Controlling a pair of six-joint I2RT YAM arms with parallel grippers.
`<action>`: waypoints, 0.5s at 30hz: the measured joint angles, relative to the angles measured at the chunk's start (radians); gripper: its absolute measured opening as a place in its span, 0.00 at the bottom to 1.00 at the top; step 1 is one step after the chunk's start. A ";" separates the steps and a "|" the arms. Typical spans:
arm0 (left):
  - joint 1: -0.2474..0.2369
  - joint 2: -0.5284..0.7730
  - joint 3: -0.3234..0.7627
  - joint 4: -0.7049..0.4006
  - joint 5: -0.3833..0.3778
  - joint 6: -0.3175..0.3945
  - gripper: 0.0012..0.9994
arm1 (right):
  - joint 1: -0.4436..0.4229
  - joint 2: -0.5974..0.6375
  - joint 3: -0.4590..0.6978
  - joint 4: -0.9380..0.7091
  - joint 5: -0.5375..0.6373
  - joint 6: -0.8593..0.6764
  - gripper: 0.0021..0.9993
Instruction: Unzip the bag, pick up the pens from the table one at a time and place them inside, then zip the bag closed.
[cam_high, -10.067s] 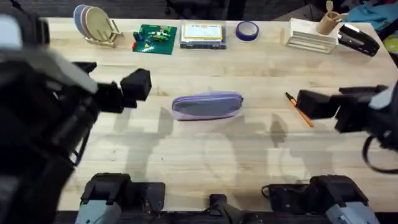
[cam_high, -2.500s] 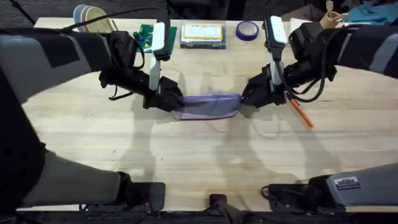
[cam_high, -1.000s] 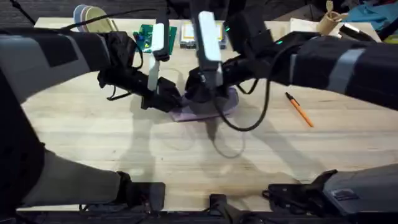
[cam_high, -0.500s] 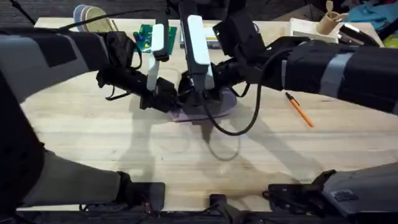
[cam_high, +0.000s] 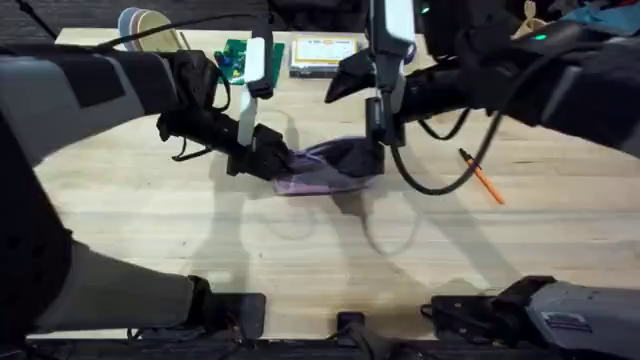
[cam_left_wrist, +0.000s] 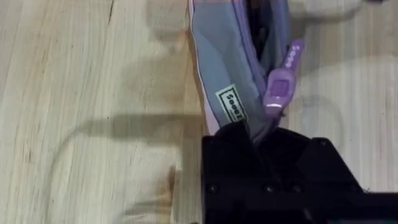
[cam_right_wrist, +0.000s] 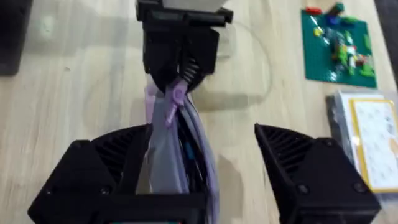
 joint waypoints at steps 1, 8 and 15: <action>0.000 0.000 0.000 0.000 0.000 0.000 0.04 | -0.001 -0.015 0.000 -0.012 0.017 0.001 1.00; -0.004 0.000 0.000 0.009 0.015 0.003 0.72 | -0.002 -0.085 0.000 -0.040 0.104 0.001 1.00; -0.007 0.000 0.000 0.009 0.029 0.001 0.99 | -0.002 -0.094 0.000 -0.041 0.124 0.001 1.00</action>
